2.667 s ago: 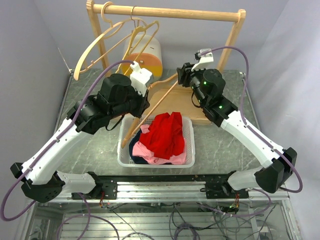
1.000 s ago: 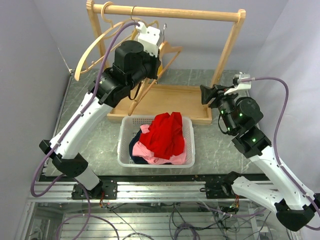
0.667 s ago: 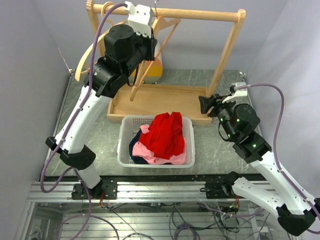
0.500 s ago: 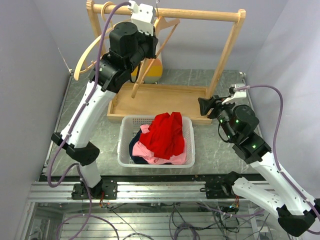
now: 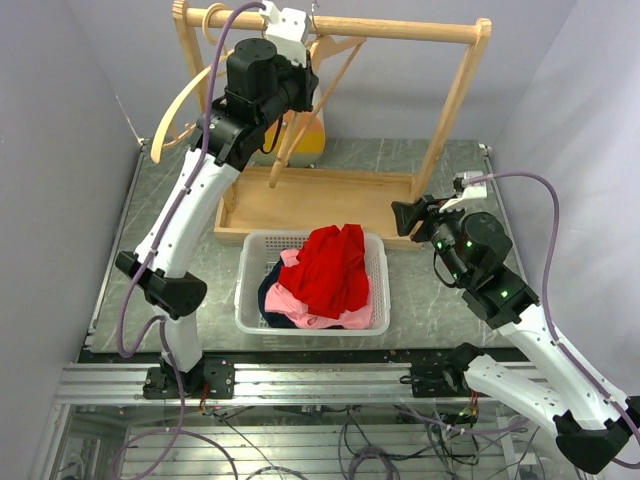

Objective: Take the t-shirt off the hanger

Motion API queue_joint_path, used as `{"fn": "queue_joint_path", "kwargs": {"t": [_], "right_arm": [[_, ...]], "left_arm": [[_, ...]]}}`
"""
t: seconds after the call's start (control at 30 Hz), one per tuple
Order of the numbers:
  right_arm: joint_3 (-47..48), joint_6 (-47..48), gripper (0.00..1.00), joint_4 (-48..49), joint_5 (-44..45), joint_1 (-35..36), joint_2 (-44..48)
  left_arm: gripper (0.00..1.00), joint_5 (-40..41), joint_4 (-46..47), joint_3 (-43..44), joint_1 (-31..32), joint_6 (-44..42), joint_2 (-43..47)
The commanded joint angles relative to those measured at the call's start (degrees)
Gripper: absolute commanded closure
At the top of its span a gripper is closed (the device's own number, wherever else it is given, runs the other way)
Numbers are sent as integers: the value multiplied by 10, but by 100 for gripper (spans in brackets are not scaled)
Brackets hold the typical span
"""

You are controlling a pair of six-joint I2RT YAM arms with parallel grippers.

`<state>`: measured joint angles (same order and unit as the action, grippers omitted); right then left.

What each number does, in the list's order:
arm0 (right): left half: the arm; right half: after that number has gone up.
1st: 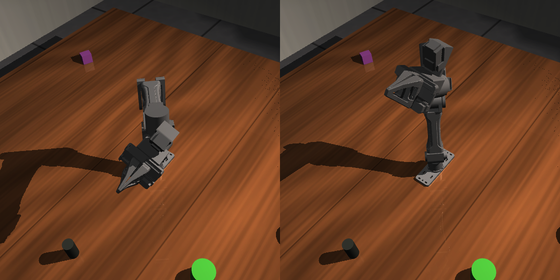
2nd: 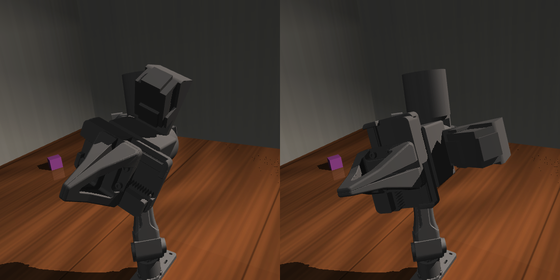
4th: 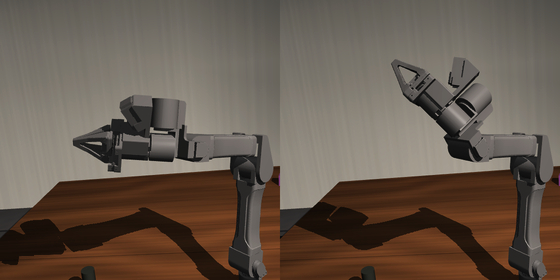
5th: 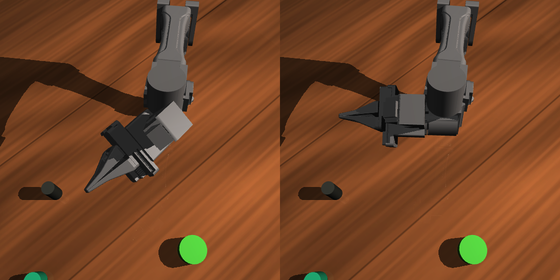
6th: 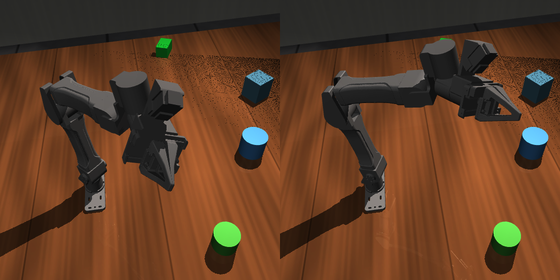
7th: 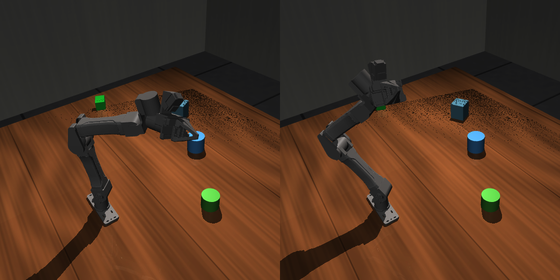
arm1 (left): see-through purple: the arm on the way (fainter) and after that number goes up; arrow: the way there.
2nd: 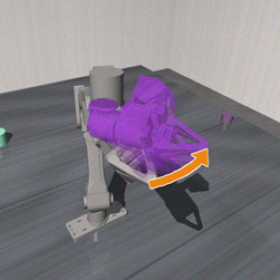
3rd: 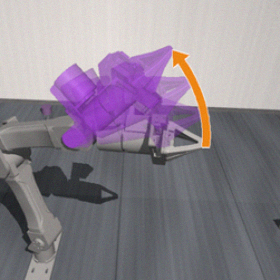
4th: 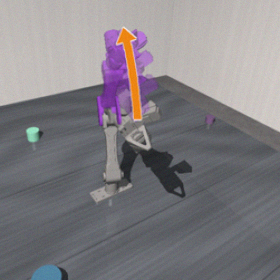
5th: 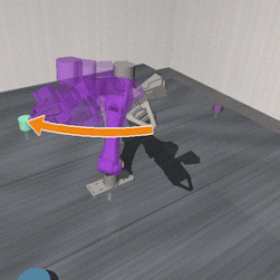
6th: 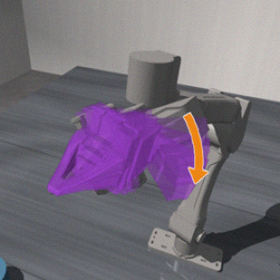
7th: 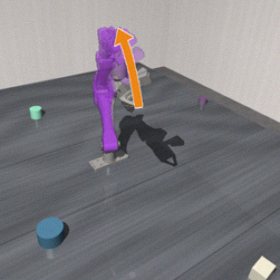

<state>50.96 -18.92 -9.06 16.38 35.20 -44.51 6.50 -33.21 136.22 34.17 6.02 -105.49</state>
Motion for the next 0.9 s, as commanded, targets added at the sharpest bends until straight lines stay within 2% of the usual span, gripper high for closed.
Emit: {"fn": "queue_joint_path", "kwargs": {"t": [0.0, 0.43, 0.7, 0.87], "right_arm": [[-10, -10, 46, 5, -9, -1, 7], [-11, -14, 46, 3, -8, -1, -4], [3, -15, 42, -28, 47, -1, -27], [10, -21, 31, -40, 64, -1, -64]], "left_arm": [[93, -42, 44, 6, -9, 13, -16], [91, -54, 112, -134, -14, 27, 31], [45, -64, 185, -264, -14, 47, 130], [32, -71, 207, -338, -14, 56, 204]]}}
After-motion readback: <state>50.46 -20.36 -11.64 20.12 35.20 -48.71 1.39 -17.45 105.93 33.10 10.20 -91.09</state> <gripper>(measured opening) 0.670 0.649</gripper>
